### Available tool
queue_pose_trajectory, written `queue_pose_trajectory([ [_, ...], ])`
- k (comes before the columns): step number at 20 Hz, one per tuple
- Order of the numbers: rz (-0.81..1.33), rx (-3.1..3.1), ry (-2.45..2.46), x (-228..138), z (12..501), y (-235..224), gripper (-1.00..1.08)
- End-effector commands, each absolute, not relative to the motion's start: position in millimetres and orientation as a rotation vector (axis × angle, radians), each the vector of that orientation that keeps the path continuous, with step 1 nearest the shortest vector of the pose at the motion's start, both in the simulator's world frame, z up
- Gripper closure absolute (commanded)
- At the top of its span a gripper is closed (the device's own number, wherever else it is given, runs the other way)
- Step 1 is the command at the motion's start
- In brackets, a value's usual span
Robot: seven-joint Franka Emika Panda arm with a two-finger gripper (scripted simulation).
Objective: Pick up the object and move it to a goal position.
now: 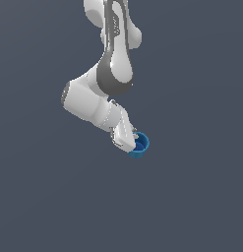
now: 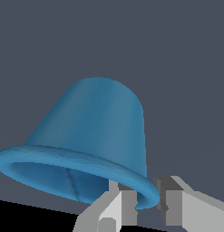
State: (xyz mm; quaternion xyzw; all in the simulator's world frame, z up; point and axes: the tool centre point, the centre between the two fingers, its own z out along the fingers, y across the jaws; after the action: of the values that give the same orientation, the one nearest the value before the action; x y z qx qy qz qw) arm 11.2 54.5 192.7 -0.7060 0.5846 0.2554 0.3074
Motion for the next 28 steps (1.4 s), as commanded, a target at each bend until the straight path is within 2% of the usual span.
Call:
queue_pose_trajectory([
  [1,0.672,-1.869,1.546,15,226,51,1.08],
  [16,0.672,-1.871,1.547,36,405,33,1.08],
  [22,0.672,-1.870,1.545,44,456,28,1.08],
  [28,0.673,-1.868,1.543,50,487,24,1.08],
])
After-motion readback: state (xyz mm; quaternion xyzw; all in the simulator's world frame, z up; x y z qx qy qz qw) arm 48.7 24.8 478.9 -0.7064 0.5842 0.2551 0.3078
